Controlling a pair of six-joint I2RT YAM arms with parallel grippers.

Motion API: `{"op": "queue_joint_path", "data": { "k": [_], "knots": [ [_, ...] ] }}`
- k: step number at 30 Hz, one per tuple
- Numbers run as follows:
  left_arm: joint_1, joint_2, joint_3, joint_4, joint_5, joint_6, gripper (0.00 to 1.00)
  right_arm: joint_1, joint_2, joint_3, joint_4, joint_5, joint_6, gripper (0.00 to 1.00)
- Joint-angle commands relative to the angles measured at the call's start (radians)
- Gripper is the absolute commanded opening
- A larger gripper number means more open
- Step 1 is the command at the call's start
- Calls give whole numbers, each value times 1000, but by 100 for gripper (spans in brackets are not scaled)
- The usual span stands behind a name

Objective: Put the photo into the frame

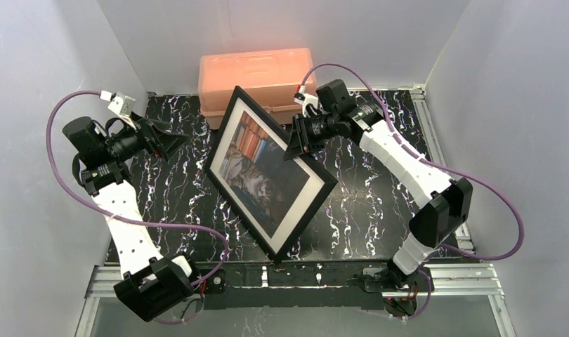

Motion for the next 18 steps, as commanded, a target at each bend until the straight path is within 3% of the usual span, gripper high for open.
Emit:
{"op": "queue_joint_path", "data": {
  "k": [1, 8, 12, 18],
  "knots": [
    [5, -25, -20, 30, 42, -18, 98, -7, -134, -90, 134, -80, 72, 20],
    [5, -13, 7, -136, 40, 127, 98, -62, -287, -445, 429, -85, 101, 23],
    [5, 31, 16, -167, 28, 138, 98, -132, -271, -549, 555, -167, -6, 25],
    [-7, 62, 40, -247, -54, 212, 98, -248, -129, -485, 366, -258, -248, 26]
  ]
}}
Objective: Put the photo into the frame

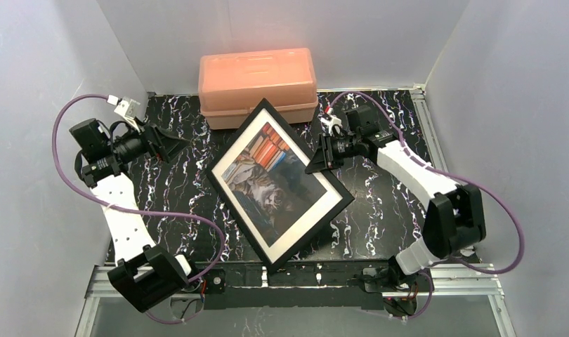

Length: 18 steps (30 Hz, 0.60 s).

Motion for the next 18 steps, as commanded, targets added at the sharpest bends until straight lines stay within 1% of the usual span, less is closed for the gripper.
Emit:
{"op": "queue_joint_path", "data": {
  "k": [1, 3, 6, 9, 12, 15, 18],
  "knots": [
    [-14, 6, 52, -132, -57, 133, 98, -83, 65, 62, -12, -72, -253, 27],
    [-38, 17, 60, -201, -102, 203, 98, -117, 69, 29, 2, -76, -272, 30],
    [-115, 35, 64, -308, -218, 309, 98, -134, 77, -9, 20, -8, -318, 33],
    [-197, 56, 38, -319, -339, 324, 98, -138, 109, -22, 14, 53, -369, 35],
    [-247, 108, 26, -341, -425, 322, 98, -139, 142, -59, 58, 105, -386, 39],
    [-270, 181, 34, -374, -489, 324, 98, -141, 174, -70, 88, 146, -422, 40],
    [-270, 246, 59, -423, -519, 358, 98, -144, 204, -61, 121, 208, -459, 40]
  ]
}}
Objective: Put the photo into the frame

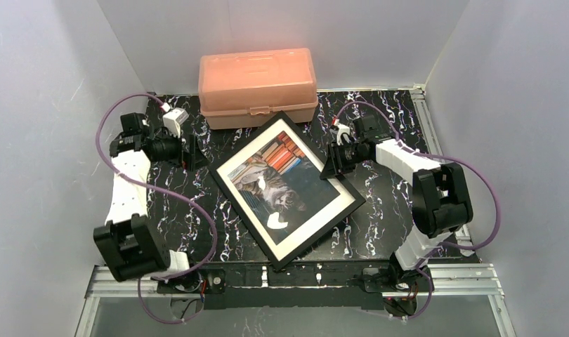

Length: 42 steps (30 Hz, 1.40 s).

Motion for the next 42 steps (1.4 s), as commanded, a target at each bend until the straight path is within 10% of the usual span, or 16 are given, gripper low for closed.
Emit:
{"op": "queue_joint_path", "data": {
  "k": [1, 4, 6, 7, 16, 29, 42],
  "knots": [
    [-5, 74, 29, -111, -104, 66, 98, -3, 33, 16, 115, 127, -145, 41],
    [-4, 86, 28, -123, -110, 93, 98, -5, 74, 38, 124, 155, -181, 48],
    [-4, 82, 17, -123, -109, 107, 99, -5, 107, 62, 110, 166, -191, 96],
    [-5, 79, 12, -123, -107, 118, 99, -4, 123, 77, 98, 176, -196, 98],
    [-6, 112, -27, -52, -140, 36, 98, -4, 34, 41, 156, 510, -131, 99],
    [-93, 286, -188, 293, -260, -222, 98, -53, -506, -616, 676, 1369, 219, 99],
    [-172, 133, -605, 1021, -455, -342, 98, -144, -400, -823, 1112, 1321, 64, 99]
  ]
}}
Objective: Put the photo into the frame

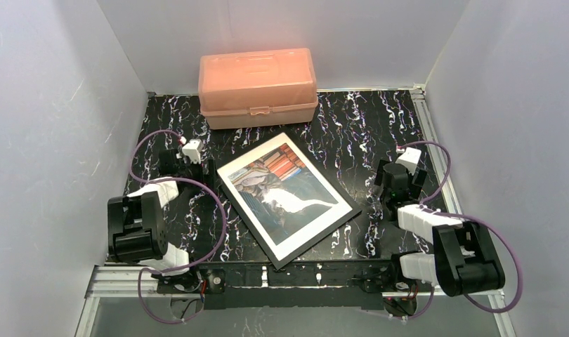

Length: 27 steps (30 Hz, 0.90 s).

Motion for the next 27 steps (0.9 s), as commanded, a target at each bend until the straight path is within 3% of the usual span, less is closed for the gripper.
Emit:
{"op": "queue_joint_path", "data": {
  "k": [1, 6, 13, 16, 17, 18, 19, 20, 22, 27],
  "knots": [
    [-60, -29, -72, 257, -112, -20, 98, -44, 78, -28, 268, -35, -35, 99],
    [-69, -73, -186, 527, -99, -46, 98, -74, 234, 19, 394, -114, -99, 99],
    [-71, -14, -207, 655, -134, -111, 98, -96, 390, 116, 427, -215, -118, 99],
    [-72, -18, -389, 962, -153, -109, 98, -96, 361, 47, 498, -282, -146, 99],
    [-72, 28, -467, 1179, -148, -121, 98, -94, 353, -14, 625, -336, -165, 99],
    [-72, 34, -491, 1251, -153, -128, 98, -90, 370, -81, 780, -391, -204, 99],
    [-73, -5, -466, 1141, -173, -123, 98, -76, 390, -127, 873, -392, -228, 99],
    [-72, -15, -420, 1034, -203, -128, 99, -63, 373, -127, 825, -373, -233, 99],
    [-75, 10, -383, 1006, -249, -163, 98, -62, 398, -63, 757, -290, -206, 99],
    [-78, 2, -387, 997, -242, -157, 98, -94, 376, -45, 688, -328, -180, 99]
  ]
}}
